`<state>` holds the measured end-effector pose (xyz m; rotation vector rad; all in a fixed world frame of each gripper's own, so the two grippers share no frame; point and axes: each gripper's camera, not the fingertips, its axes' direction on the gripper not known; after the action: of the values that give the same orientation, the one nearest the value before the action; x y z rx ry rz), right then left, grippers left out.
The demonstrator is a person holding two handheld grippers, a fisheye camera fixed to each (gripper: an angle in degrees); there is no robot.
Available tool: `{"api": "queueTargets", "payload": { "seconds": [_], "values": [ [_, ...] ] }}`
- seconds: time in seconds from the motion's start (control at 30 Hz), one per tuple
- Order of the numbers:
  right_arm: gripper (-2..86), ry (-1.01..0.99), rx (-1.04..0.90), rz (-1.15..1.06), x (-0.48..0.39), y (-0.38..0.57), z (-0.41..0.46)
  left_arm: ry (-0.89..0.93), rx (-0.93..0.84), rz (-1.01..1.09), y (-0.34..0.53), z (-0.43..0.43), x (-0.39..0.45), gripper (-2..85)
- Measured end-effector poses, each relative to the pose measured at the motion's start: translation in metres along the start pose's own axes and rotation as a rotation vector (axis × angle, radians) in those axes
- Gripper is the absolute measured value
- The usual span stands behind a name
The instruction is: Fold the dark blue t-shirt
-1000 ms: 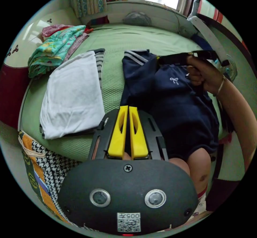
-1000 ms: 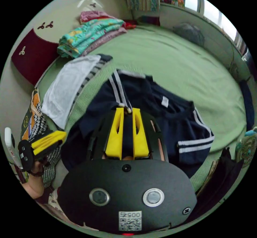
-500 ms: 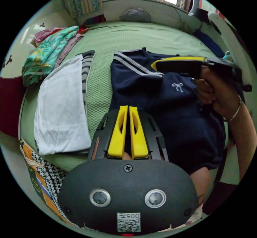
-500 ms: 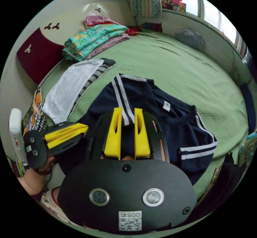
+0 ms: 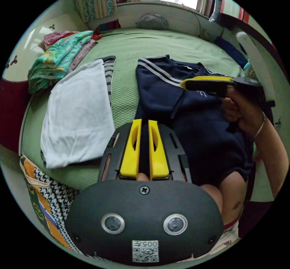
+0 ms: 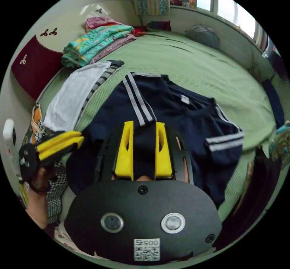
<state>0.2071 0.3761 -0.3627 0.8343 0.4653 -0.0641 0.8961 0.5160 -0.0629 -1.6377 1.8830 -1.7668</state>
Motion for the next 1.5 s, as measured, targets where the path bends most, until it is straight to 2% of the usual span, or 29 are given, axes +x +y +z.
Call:
{"api": "queueTargets", "payload": {
  "seconds": [0.13,0.27,0.4,0.57,0.7,0.8,1.0,1.3,1.5],
  "values": [
    [11.1,0.106,-0.010,0.074,0.030,0.099,-0.042,0.116,-0.061,-0.041,0.037,-0.009,-0.011,9.4],
    [11.1,0.201,-0.018,0.198,0.058,0.191,-0.072,0.129,-0.108,-0.053,0.062,-0.009,-0.014,12.1],
    [11.4,0.247,-0.006,0.268,0.071,0.246,-0.091,0.072,-0.121,-0.060,0.075,-0.005,-0.008,13.2],
    [11.2,0.241,-0.042,0.382,0.084,0.291,-0.085,0.115,-0.204,-0.098,0.079,0.015,-0.001,15.6],
    [10.7,0.154,-0.027,0.446,0.088,0.313,-0.082,0.055,-0.241,-0.107,0.079,0.014,0.005,14.7],
    [10.2,0.201,-0.045,0.424,0.084,0.324,-0.078,0.045,-0.250,-0.101,0.080,0.014,0.006,11.8],
    [8.4,0.205,-0.025,0.350,0.074,0.336,-0.095,0.174,-0.200,-0.102,0.090,0.002,-0.001,5.9],
    [3.8,0.210,0.081,0.366,0.099,0.325,-0.132,0.116,-0.020,0.001,0.067,-0.047,0.000,5.4],
    [2.4,0.221,0.094,0.403,0.116,0.300,-0.121,0.105,-0.016,-0.008,0.037,-0.040,-0.001,5.7]
  ]
}}
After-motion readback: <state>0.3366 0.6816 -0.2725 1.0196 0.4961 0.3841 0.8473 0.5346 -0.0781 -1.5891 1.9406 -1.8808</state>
